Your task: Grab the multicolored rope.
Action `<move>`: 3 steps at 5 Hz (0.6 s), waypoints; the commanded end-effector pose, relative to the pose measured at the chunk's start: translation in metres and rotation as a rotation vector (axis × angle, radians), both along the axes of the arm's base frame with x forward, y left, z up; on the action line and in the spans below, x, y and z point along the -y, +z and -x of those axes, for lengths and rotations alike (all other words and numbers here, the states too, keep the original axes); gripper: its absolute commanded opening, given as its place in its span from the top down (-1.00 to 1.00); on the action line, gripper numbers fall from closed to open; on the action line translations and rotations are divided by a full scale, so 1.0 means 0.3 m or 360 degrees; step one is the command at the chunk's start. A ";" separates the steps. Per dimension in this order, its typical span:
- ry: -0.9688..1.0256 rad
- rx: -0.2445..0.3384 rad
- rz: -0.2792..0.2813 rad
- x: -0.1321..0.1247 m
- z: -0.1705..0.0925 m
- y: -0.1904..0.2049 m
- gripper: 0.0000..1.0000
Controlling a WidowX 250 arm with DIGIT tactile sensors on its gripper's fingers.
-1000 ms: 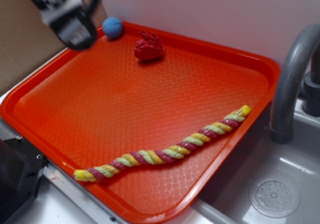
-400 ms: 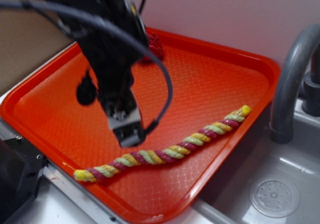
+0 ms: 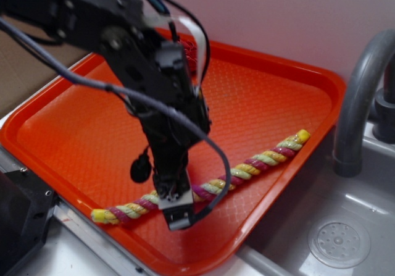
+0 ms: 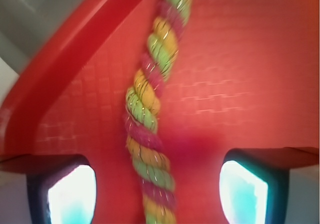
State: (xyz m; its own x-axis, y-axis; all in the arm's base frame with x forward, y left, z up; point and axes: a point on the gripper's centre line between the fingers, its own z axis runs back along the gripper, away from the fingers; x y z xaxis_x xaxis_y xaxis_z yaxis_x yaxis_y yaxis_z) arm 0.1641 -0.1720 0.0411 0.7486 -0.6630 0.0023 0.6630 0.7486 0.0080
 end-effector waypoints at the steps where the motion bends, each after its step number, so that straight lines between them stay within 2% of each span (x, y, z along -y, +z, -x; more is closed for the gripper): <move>1: -0.0138 -0.0091 0.0052 0.034 0.059 -0.122 -1.00; 2: -0.0133 -0.0091 0.0011 0.039 0.062 -0.121 1.00; 3: -0.0131 -0.0073 -0.0034 0.038 0.065 -0.103 1.00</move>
State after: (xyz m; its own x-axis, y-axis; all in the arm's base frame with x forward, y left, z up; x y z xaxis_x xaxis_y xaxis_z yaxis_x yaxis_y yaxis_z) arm 0.1623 -0.1828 0.0142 0.6999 -0.7137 -0.0295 0.7138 0.7003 -0.0074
